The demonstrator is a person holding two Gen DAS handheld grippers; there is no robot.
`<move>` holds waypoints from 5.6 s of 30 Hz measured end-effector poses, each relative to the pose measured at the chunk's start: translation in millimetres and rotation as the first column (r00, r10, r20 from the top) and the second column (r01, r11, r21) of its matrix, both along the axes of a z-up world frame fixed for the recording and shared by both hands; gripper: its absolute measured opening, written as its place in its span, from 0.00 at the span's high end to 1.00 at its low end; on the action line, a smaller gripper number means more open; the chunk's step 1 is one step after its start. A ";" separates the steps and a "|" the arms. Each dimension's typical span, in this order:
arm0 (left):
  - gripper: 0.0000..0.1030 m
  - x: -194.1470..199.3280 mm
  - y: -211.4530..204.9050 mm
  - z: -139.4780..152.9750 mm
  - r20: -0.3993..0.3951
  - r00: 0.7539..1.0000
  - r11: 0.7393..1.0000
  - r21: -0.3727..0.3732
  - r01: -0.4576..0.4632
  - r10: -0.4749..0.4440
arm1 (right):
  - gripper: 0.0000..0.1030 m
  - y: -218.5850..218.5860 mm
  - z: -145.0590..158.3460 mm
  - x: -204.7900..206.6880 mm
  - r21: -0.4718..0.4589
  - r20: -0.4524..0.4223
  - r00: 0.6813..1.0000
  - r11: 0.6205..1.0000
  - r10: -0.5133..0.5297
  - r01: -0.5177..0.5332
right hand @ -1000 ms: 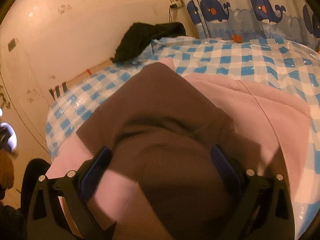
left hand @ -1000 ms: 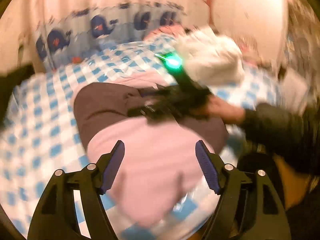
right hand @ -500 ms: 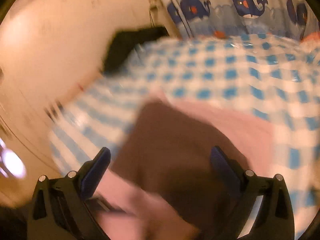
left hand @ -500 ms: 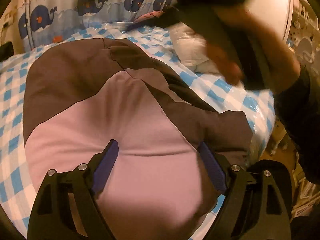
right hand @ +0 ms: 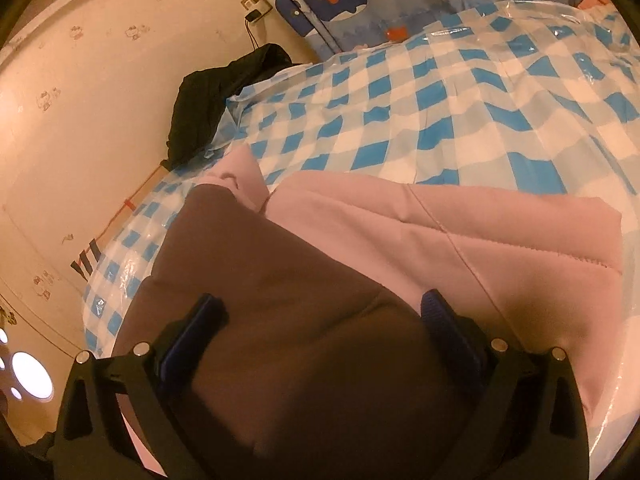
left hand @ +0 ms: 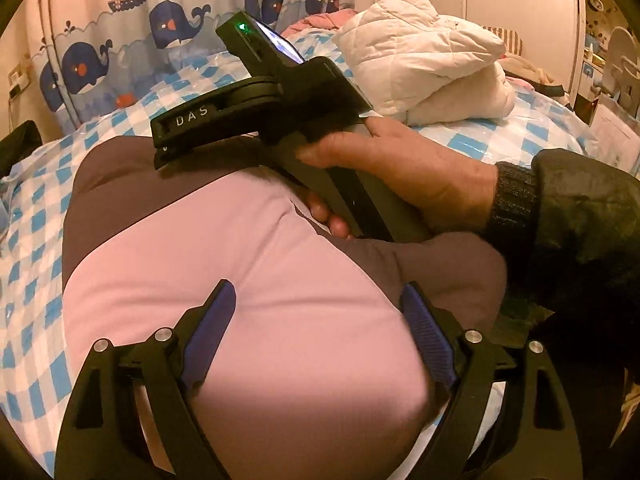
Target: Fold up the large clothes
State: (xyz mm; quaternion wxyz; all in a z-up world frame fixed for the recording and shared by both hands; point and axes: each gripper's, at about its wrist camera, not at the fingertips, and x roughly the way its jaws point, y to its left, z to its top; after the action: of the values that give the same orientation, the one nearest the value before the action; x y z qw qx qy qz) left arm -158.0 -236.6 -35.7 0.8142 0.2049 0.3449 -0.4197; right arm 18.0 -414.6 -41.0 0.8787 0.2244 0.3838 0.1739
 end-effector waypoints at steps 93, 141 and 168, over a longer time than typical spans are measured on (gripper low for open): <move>0.10 135.8 370.0 20.5 -0.409 0.699 0.657 -0.265 -0.706 0.587 | 0.05 224.6 0.8 12.6 -0.278 -0.058 0.992 0.952 0.116 -0.127; 0.06 149.6 274.6 8.5 0.078 0.809 0.813 -0.071 -0.578 0.582 | 0.07 254.5 41.1 -89.9 -0.548 0.037 0.999 0.836 -0.006 0.026; 0.06 120.4 271.6 23.6 0.074 0.768 0.771 -0.087 -0.631 0.637 | 0.07 216.1 133.0 -101.3 -0.323 0.207 0.972 0.930 -0.114 0.177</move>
State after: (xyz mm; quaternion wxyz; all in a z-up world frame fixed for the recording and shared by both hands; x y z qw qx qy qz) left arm -37.7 35.0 -12.0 0.9295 0.0742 0.3409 -0.1194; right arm -83.2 -198.4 92.1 0.9464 0.0806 0.3072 0.0594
